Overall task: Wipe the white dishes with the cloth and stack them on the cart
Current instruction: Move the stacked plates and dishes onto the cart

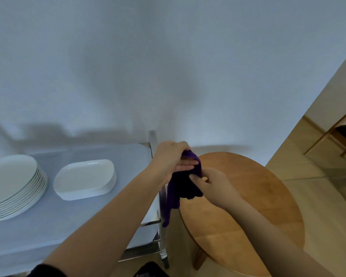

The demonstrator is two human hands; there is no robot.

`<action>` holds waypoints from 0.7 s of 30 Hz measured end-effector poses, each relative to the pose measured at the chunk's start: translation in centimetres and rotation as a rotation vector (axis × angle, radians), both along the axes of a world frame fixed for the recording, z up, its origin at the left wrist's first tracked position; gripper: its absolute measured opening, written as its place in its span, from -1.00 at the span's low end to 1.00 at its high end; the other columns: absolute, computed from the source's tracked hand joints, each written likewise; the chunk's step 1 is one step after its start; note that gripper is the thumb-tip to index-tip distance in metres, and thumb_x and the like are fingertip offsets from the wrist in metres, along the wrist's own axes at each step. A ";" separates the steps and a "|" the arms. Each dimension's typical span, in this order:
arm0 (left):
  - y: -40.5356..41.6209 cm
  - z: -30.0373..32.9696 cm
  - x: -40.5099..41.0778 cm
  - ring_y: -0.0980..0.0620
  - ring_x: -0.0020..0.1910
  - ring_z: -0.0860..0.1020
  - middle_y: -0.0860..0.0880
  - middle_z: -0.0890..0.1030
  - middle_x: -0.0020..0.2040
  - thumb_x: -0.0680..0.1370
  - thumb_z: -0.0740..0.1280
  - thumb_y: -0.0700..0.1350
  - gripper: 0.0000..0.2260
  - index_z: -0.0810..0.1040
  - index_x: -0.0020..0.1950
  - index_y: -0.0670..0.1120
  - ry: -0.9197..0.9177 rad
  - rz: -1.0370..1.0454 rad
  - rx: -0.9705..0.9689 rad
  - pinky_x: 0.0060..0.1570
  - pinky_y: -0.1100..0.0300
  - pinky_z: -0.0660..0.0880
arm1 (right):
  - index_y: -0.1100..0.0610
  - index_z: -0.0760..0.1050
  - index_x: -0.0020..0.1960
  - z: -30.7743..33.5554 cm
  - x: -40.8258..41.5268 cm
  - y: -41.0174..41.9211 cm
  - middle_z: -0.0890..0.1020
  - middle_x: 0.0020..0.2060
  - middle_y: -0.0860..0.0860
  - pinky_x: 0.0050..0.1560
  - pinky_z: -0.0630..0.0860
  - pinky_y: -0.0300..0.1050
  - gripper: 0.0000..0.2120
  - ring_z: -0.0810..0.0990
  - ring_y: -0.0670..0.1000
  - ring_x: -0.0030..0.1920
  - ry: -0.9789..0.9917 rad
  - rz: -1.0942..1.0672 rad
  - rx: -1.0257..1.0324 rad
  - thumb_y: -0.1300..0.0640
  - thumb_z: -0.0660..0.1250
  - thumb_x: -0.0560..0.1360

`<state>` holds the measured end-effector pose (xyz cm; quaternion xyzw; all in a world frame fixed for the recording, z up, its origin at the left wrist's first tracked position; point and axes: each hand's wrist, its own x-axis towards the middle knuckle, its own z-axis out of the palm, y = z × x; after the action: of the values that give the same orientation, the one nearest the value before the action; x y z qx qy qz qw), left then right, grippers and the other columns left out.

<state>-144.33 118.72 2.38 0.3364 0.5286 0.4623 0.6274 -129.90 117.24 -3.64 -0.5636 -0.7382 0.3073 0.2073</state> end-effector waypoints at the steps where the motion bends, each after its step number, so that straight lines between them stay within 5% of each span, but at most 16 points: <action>1: 0.2 0.2 0.0 -0.06 -0.39 0.66 -0.07 0.62 -0.45 0.53 0.27 -0.26 -0.94 0.46 -0.13 -0.23 0.019 -0.013 0.017 -0.42 0.21 0.58 | 0.17 0.56 -0.05 -0.2 0.4 0.1 0.64 -0.21 0.08 -0.15 0.55 -0.01 -0.67 0.59 0.01 -0.22 0.027 0.001 -0.035 -0.05 0.16 0.57; 5: 1.1 1.2 0.0 -0.09 -0.35 0.68 -0.11 0.63 -0.38 0.55 0.28 -0.26 -0.94 0.44 -0.11 -0.21 0.064 -0.014 0.046 -0.42 0.20 0.58 | -0.04 0.54 -0.28 0.4 2.5 1.0 0.54 -0.43 -0.09 -0.39 0.34 -0.37 -0.76 0.47 -0.20 -0.40 0.085 -0.023 0.003 0.07 0.26 0.55; 7: 1.7 1.6 -0.3 -0.08 -0.35 0.68 -0.11 0.63 -0.37 0.55 0.27 -0.27 -0.95 0.43 -0.11 -0.21 0.055 0.018 0.054 -0.42 0.20 0.58 | -0.13 0.53 -0.29 1.4 3.7 1.8 0.54 -0.34 -0.12 -0.31 0.35 -0.36 -0.76 0.49 -0.18 -0.29 0.049 -0.022 0.042 0.11 0.31 0.52; 10: 2.2 2.1 -0.3 -0.08 -0.34 0.68 -0.12 0.63 -0.36 0.55 0.27 -0.28 -0.95 0.43 -0.11 -0.21 0.010 -0.003 0.055 -0.42 0.21 0.57 | 0.02 0.66 -0.06 1.9 4.2 2.4 0.58 -0.07 -0.08 -0.05 0.48 -0.16 -0.85 0.53 -0.10 -0.07 -0.021 0.017 0.108 0.16 0.31 0.52; 13: 2.4 2.5 0.2 -0.09 -0.32 0.68 -0.11 0.66 -0.38 0.54 0.29 -0.28 -0.93 0.43 -0.13 -0.21 -0.017 -0.101 0.063 -0.42 0.22 0.56 | 0.00 0.65 -0.07 1.4 2.9 2.1 0.54 0.11 -0.11 0.09 0.46 -0.18 -0.87 0.50 -0.13 0.10 0.133 0.076 0.068 0.14 0.33 0.50; 16: 2.8 2.8 -0.1 -0.09 -0.33 0.68 -0.14 0.66 -0.37 0.52 0.30 -0.29 -0.93 0.43 -0.15 -0.21 -0.004 -0.140 0.074 -0.42 0.22 0.56 | 0.03 0.63 -0.03 0.8 1.9 2.2 0.56 0.06 -0.09 0.02 0.44 -0.28 -0.87 0.51 -0.11 0.07 0.159 0.060 0.020 0.12 0.29 0.53; 19: 3.5 2.6 -1.5 -0.08 -0.36 0.68 -0.12 0.65 -0.40 0.52 0.31 -0.29 -0.93 0.43 -0.14 -0.20 0.127 -0.088 0.082 -0.44 0.21 0.56 | 0.10 0.62 -0.03 1.4 2.9 3.2 0.55 -0.14 -0.03 -0.13 0.45 -0.29 -0.84 0.51 -0.07 -0.11 0.031 0.012 0.095 0.15 0.25 0.55; 21: 3.8 2.1 -2.7 -0.04 -0.41 0.66 -0.09 0.64 -0.43 0.51 0.30 -0.29 -0.91 0.41 -0.17 -0.18 0.418 -0.083 0.118 -0.49 0.22 0.54 | 0.09 0.63 -0.05 2.5 4.4 3.8 0.51 -0.17 -0.05 -0.17 0.43 -0.34 -0.84 0.50 -0.14 -0.18 0.001 0.024 0.096 0.15 0.27 0.54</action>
<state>-147.01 122.56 4.50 0.4823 0.6050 0.3865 0.5020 -125.53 121.02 -1.11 -0.5441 -0.7586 0.2742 0.2308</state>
